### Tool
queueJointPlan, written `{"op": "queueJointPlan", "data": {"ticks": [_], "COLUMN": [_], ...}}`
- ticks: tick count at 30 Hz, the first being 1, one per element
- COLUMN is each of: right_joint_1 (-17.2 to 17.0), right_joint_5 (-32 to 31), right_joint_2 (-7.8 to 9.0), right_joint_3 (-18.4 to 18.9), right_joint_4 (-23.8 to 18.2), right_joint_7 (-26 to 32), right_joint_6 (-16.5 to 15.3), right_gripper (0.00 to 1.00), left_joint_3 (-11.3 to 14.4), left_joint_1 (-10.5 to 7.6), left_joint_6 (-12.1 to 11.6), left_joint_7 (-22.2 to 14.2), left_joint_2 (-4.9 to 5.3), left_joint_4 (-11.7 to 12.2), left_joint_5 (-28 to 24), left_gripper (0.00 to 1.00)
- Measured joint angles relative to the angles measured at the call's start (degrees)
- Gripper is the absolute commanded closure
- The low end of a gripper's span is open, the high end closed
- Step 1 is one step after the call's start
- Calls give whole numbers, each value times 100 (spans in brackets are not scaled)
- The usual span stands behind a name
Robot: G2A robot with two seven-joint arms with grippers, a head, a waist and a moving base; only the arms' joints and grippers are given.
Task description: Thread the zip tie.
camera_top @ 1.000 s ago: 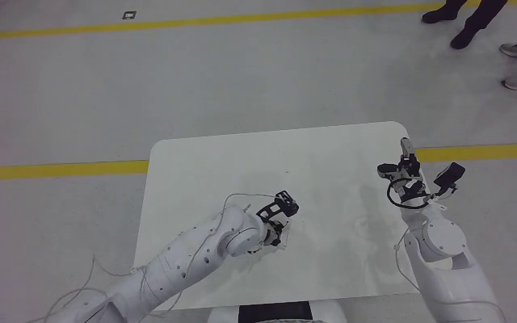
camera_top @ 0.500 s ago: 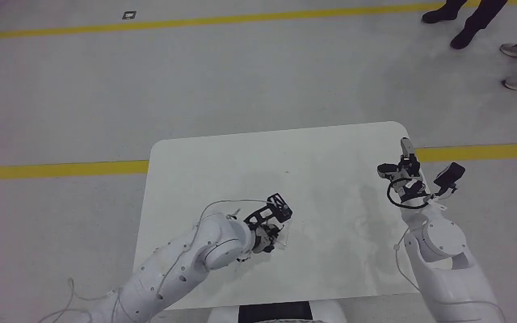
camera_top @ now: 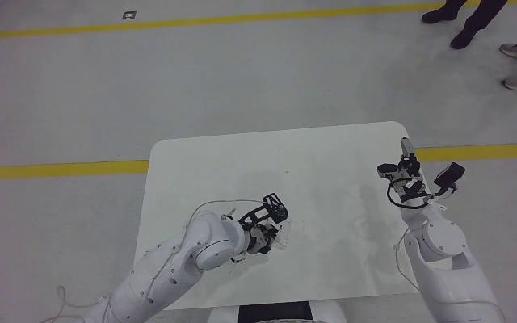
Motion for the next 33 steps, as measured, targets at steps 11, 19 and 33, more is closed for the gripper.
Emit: {"op": "queueJointPlan", "data": {"ticks": [11, 19, 33], "right_joint_1": [0, 0, 0], "right_joint_5": [0, 0, 0], "right_joint_2": [0, 0, 0], "right_joint_3": [0, 0, 0], "right_joint_4": [0, 0, 0], "right_joint_7": [0, 0, 0], "right_joint_6": [0, 0, 0], "right_gripper": [0, 0, 0], "left_joint_3": [-962, -911, -1355], "left_joint_1": [241, 65, 225], "left_joint_6": [-1055, -1035, -1036], "left_joint_7": [-415, -543, -307], "left_joint_2": [327, 596, 752], "left_joint_4": [262, 380, 406], "left_joint_5": [-2369, -3447, -3942], "left_gripper": [100, 100, 100]}}
